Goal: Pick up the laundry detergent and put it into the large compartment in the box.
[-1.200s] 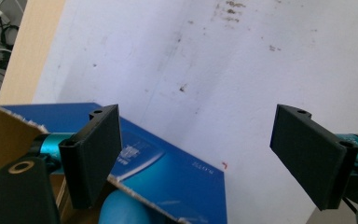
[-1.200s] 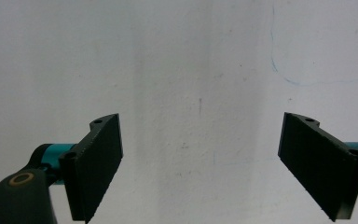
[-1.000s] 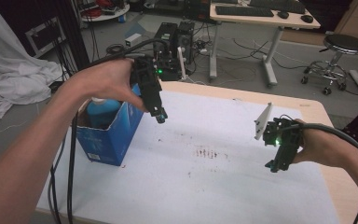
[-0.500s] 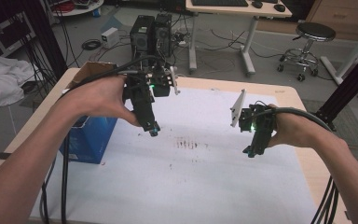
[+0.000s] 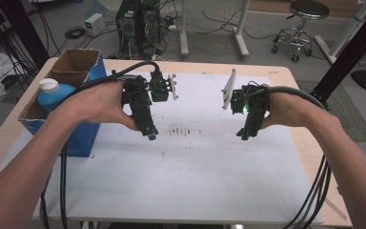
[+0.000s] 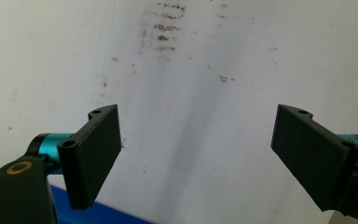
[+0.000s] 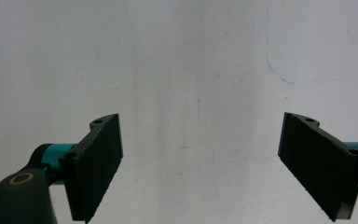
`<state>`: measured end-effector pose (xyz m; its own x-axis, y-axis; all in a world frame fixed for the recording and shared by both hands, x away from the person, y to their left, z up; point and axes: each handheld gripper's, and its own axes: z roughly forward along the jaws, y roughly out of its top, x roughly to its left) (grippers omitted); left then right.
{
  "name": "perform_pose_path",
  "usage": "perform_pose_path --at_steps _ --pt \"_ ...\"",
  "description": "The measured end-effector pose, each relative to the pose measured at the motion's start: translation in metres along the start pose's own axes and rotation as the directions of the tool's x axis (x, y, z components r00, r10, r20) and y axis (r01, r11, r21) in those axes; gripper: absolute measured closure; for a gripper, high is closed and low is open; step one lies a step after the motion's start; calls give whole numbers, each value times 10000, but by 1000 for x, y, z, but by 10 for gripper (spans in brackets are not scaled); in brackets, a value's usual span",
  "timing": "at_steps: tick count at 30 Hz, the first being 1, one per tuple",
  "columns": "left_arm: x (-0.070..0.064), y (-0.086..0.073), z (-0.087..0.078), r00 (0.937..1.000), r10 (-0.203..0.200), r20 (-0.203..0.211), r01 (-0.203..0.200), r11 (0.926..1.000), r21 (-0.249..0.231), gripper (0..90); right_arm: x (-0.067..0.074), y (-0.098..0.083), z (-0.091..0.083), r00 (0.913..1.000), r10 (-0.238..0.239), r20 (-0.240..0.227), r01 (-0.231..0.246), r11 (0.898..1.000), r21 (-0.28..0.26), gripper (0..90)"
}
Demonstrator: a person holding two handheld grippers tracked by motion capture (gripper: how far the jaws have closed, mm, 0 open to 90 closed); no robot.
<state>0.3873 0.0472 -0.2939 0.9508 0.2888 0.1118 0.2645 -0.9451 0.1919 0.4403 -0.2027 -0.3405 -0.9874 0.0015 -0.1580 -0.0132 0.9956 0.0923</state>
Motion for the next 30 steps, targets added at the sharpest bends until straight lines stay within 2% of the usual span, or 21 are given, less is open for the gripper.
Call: perform_pose_path --at_steps 13,30 --pt "-6 9 21 9997 197 145 -203 9991 368 160 0 1 1 10000 -34 29 34 10000 -8 129" --pt "-6 8 24 9994 282 180 -290 9983 499 160 0 3 1 9999 -134 -6 134 9999 -4 129"
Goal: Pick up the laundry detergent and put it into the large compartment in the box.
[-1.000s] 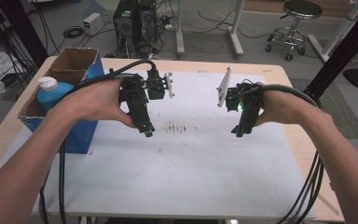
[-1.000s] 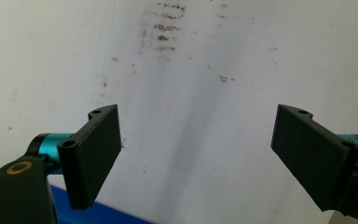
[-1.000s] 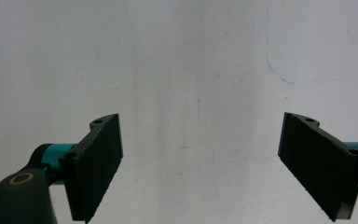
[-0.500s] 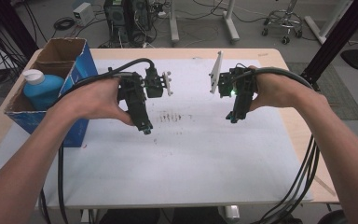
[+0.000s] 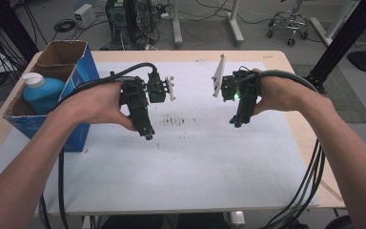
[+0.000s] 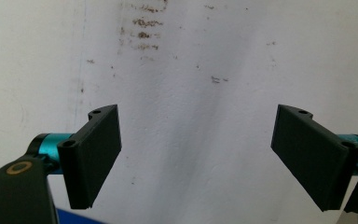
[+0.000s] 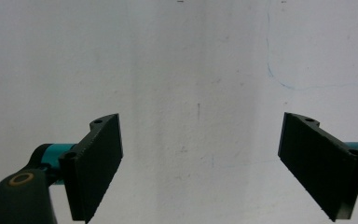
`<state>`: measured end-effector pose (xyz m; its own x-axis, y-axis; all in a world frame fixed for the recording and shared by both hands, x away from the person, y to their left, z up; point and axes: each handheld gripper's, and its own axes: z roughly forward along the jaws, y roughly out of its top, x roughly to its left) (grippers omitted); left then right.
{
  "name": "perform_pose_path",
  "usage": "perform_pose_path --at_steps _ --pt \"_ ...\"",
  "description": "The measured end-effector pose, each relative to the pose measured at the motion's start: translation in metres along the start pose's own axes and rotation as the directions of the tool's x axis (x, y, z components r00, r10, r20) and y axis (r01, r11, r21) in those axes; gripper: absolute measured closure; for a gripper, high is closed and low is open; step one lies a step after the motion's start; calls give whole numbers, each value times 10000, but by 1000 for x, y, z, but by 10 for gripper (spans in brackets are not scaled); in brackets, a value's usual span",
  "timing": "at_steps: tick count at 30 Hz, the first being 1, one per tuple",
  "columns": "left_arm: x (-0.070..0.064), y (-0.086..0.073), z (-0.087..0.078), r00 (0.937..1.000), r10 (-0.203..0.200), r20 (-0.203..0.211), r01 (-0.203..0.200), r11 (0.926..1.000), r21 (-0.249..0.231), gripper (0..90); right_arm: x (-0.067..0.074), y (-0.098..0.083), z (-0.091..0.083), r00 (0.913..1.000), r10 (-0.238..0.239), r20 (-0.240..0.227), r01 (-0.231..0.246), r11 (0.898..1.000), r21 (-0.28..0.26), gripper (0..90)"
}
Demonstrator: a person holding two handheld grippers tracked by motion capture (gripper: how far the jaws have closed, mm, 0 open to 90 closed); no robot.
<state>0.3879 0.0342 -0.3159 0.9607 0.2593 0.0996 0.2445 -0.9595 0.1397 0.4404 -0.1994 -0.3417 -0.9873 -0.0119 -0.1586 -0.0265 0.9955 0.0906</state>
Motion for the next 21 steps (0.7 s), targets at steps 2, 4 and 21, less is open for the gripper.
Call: perform_pose_path --at_steps 2,4,21 --pt "0 0 0 10000 -40 43 40 10000 0 160 0 0 0 10000 9 9 -9 10000 14 129" --pt "-1 1 1 10000 -5 41 5 10000 14 160 1 -1 0 10000 41 6 -41 10000 28 129" --pt "-3 1 2 10000 52 53 -52 10000 42 160 0 -1 -1 10000 25 37 -25 10000 -37 129"
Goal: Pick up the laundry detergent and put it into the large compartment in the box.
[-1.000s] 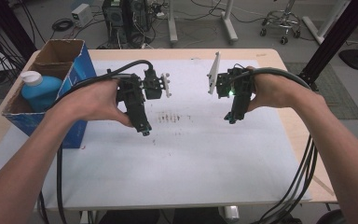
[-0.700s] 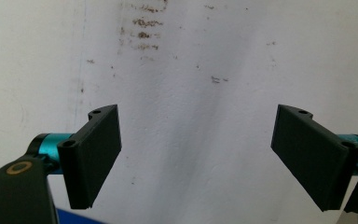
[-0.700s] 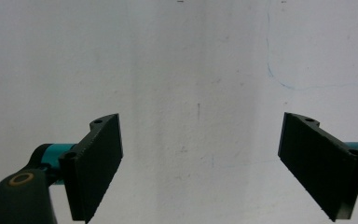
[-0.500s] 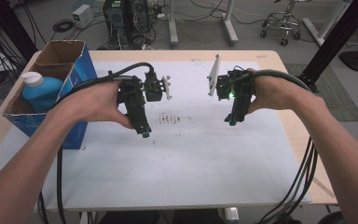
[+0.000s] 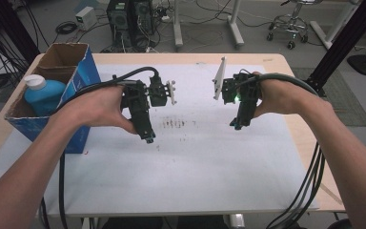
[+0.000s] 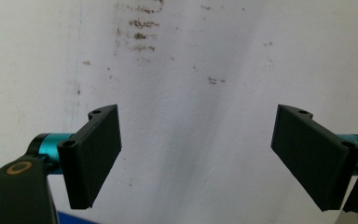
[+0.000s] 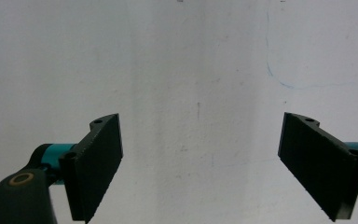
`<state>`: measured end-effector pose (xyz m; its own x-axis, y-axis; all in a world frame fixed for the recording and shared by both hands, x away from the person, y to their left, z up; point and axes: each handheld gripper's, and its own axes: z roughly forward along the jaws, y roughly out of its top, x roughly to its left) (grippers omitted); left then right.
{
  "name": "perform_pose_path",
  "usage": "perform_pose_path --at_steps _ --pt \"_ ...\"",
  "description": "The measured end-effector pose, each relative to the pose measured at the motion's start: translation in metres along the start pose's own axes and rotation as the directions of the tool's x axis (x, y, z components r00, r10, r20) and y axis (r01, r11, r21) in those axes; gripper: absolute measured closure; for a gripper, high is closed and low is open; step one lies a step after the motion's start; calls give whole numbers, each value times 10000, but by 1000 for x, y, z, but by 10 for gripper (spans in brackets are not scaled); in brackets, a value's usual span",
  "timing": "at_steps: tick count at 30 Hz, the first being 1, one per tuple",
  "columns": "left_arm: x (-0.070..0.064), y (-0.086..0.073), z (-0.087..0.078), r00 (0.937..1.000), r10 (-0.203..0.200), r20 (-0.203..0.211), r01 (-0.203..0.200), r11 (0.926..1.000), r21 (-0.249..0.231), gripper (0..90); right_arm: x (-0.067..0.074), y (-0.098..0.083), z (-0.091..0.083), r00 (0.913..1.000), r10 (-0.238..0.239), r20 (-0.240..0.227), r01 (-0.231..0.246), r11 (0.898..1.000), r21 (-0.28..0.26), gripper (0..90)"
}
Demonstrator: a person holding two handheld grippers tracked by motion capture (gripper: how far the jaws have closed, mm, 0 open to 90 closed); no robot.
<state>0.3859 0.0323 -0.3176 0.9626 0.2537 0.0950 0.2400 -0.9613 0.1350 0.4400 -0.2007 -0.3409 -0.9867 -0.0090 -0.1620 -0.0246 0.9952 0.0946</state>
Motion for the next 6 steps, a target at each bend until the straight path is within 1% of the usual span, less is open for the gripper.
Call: perform_pose_path --at_steps 6 --pt "0 -1 -1 10000 -87 -26 87 10000 -48 160 0 0 -1 10000 -6 21 6 10000 -66 129"
